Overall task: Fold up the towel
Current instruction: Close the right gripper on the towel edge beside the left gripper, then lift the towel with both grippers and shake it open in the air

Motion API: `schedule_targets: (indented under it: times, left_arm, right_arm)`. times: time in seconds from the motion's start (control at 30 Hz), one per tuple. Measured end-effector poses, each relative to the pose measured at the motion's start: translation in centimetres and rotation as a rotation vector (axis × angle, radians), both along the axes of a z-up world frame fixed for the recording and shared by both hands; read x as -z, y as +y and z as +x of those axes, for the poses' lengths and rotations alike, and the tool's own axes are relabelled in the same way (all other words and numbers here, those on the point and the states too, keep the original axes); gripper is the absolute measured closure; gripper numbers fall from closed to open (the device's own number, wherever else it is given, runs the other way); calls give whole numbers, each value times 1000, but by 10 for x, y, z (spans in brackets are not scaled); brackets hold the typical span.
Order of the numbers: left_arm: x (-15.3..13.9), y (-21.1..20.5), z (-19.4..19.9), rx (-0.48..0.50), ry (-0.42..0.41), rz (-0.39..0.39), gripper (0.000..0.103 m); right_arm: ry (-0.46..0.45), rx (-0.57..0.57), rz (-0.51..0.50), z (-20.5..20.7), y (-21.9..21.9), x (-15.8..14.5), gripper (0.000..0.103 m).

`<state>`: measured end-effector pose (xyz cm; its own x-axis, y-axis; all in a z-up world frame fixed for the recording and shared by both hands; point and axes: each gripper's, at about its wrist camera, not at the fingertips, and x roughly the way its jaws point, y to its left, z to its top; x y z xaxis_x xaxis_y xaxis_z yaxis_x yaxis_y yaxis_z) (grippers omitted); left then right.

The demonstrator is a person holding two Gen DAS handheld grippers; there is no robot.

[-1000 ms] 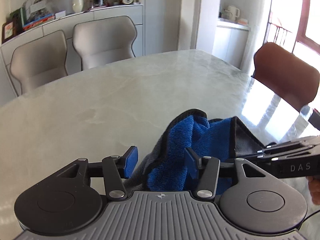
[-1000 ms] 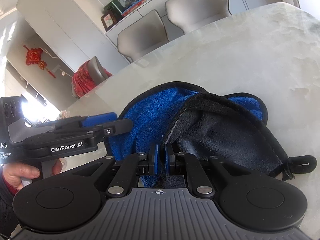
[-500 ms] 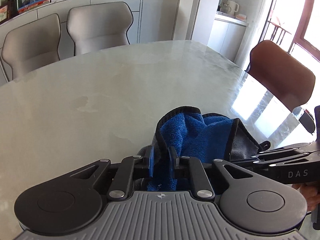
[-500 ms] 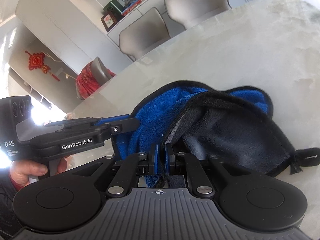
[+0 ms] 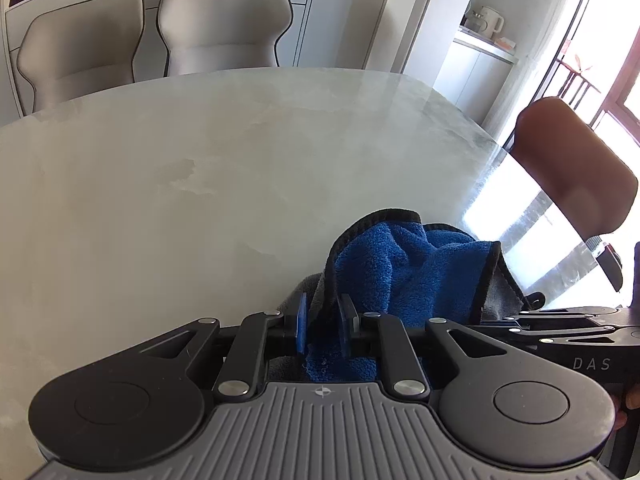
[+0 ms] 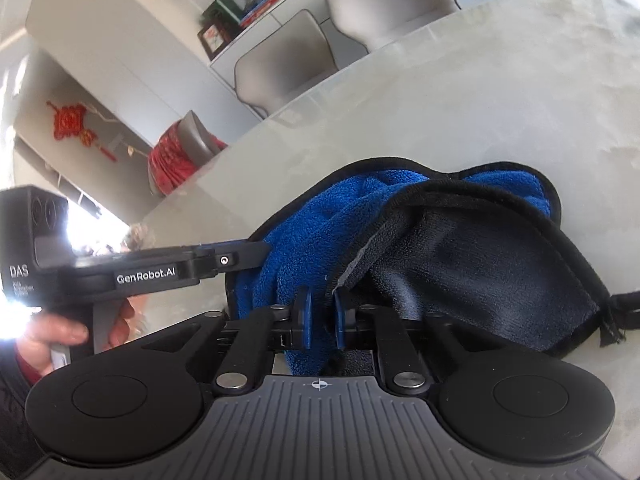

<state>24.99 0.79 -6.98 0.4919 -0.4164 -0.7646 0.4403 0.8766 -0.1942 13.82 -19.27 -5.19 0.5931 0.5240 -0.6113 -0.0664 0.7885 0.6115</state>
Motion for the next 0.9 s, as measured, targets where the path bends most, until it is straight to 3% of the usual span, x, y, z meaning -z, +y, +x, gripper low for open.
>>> schedule_targets:
  times: [0.23, 0.37, 0.43, 0.53, 0.6, 0.67, 0.9]
  left_arm:
    - [4, -6, -1, 2, 0, 46, 80]
    - [5, -11, -1, -3, 6, 91, 56]
    - [5, -10, 0, -8, 13, 83, 55]
    - [5, -8, 1, -2, 30, 67, 63]
    - [5, -8, 3, 22, 47, 50, 87]
    - [3, -10, 1, 50, 35, 53, 95]
    - [-12, -17, -9, 101, -52, 72, 100]
  right_arm:
    - [-8, 23, -5, 1, -5, -5, 94]
    - [1, 29, -9, 0, -8, -4, 94]
    - [3, 30, -7, -1, -8, -4, 94]
    - [5, 30, -4, -1, -8, -3, 94]
    - [4, 28, -5, -1, -8, -3, 94]
    - [5, 24, -5, -1, -8, -3, 94]
    - [3, 27, -16, -3, -9, -4, 94]
